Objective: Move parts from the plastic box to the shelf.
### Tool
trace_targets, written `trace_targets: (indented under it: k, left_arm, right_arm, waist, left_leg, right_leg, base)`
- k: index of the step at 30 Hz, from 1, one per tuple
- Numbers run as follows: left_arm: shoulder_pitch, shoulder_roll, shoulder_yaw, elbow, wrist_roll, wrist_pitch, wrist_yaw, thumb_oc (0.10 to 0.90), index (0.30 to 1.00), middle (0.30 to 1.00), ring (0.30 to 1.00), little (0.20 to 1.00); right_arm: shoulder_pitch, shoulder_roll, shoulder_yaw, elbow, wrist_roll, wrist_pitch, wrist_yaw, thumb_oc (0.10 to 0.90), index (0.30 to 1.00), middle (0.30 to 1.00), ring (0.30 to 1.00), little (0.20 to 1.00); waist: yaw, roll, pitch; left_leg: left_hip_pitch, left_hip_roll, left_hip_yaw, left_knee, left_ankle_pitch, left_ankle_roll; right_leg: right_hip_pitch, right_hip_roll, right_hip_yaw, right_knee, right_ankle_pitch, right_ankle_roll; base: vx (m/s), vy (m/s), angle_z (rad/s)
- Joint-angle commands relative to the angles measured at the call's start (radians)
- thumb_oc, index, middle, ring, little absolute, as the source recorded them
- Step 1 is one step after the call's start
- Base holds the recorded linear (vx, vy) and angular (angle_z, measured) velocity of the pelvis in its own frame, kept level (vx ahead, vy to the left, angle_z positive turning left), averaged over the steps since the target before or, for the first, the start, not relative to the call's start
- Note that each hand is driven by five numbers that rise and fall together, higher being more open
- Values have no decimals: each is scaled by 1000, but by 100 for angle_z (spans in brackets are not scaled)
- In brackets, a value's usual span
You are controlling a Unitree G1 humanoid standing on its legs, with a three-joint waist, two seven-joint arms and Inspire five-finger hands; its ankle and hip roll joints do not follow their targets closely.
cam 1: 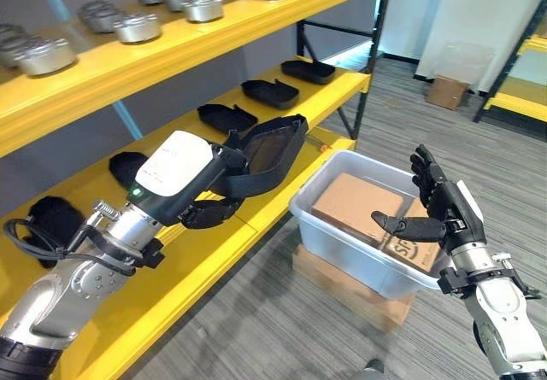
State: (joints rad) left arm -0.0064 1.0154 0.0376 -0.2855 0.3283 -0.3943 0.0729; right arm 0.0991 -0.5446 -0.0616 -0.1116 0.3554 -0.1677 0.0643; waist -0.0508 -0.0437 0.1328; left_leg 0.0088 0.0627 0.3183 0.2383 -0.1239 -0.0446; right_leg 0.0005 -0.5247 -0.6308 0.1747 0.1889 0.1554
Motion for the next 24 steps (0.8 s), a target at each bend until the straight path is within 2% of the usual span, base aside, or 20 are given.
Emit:
trace_targets:
  k: [1, 3, 5, 7, 10, 13, 14, 16, 20, 24]
  left_arm:
    - [-74, 87, 133, -69, -34, -10, 78, 400, 300, 300, 300, 300]
    - [-96, 91, 114, -42, -50, -15, 74, 400, 300, 300, 300, 300]
    - [-137, 91, 90, -37, -45, -12, 57, 400, 300, 300, 300, 300]
    - [-174, 83, 73, -32, -53, -8, 49, 400, 300, 300, 300, 300]
    - [-211, 66, 53, -31, -55, -5, 41, 400, 300, 300, 300, 300]
    - [-220, 56, 50, -30, -56, -3, 37, 400, 300, 300, 300, 300]
    - [-223, 55, 49, -29, -56, -5, 35, 400, 300, 300, 300, 300]
    - [-216, 58, 56, -37, -45, -13, 32, 400, 300, 300, 300, 300]
    - [-182, 63, 90, -48, -43, -12, 39, 400, 300, 300, 300, 300]
    - [-154, 73, 111, -62, -37, -9, 38, 400, 300, 300, 300, 300]
  right_arm:
    - [-67, -26, -50, -85, -21, -84, -7, 900, 1000, 1000, 1000, 1000]
    - [-39, -24, -79, -83, -9, -89, -4, 900, 1000, 1000, 1000, 1000]
    - [-12, -19, -107, -83, -4, -96, -1, 900, 1000, 1000, 1000, 1000]
    - [4, -8, -123, -79, 4, -103, 3, 900, 1000, 1000, 1000, 1000]
    - [28, -2, -145, -79, 4, -108, 13, 900, 1000, 1000, 1000, 1000]
    - [32, -6, -149, -82, 0, -108, 18, 900, 1000, 1000, 1000, 1000]
    - [39, -3, -148, -86, 3, -109, 22, 900, 1000, 1000, 1000, 1000]
    - [44, -3, -152, -84, 8, -109, 25, 900, 1000, 1000, 1000, 1000]
    - [41, -2, -150, -75, 17, -109, 25, 900, 1000, 1000, 1000, 1000]
    - [46, -4, -151, -74, 19, -106, 28, 900, 1000, 1000, 1000, 1000]
  waist:
    - [-80, 8, -33]
    - [-127, 20, -24]
    - [-149, 28, -17]
    - [-163, 28, -8]
    - [-178, 31, -5]
    - [-185, 28, 8]
    - [-190, 19, 14]
    - [-178, 9, 4]
    - [-152, 24, -27]
    - [-136, 31, -42]
  left_leg:
    - [121, -54, -51, -162, -52, 50]
    - [136, -64, -88, -194, -33, 51]
    - [141, -69, -121, -208, -25, 57]
    - [136, -75, -148, -207, -17, 63]
    - [129, -75, -185, -203, -20, 61]
    - [126, -74, -207, -194, -18, 55]
    - [123, -77, -225, -183, -20, 46]
    - [121, -77, -223, -178, -25, 40]
    - [122, -55, -210, -186, -19, 25]
    - [127, -39, -213, -205, -8, 13]
  right_leg:
    - [-35, 0, 300, 56, 44, 64]
    - [-101, 137, 503, 66, -31, 28]
    - [-143, 217, 552, 118, -87, 9]
    - [-187, 280, 548, 134, -117, -8]
    - [-222, 322, 526, 128, -136, -16]
    - [-257, 350, 550, 124, -121, -11]
    - [-255, 365, 589, 102, -112, -8]
    - [-186, 362, 583, 27, -119, -11]
    - [-121, 371, 569, -62, -111, -9]
    - [-86, 370, 551, -95, -116, -12]
  base:
    - [24, 165, 105]
    - [48, 177, 69]
    - [61, 125, 31]
    - [15, 49, 61]
    - [27, -4, 83]
    - [33, -33, 48]
    - [51, -87, 42]
    - [77, -136, 17]
    - [85, -134, 2]
    - [48, -100, 7]
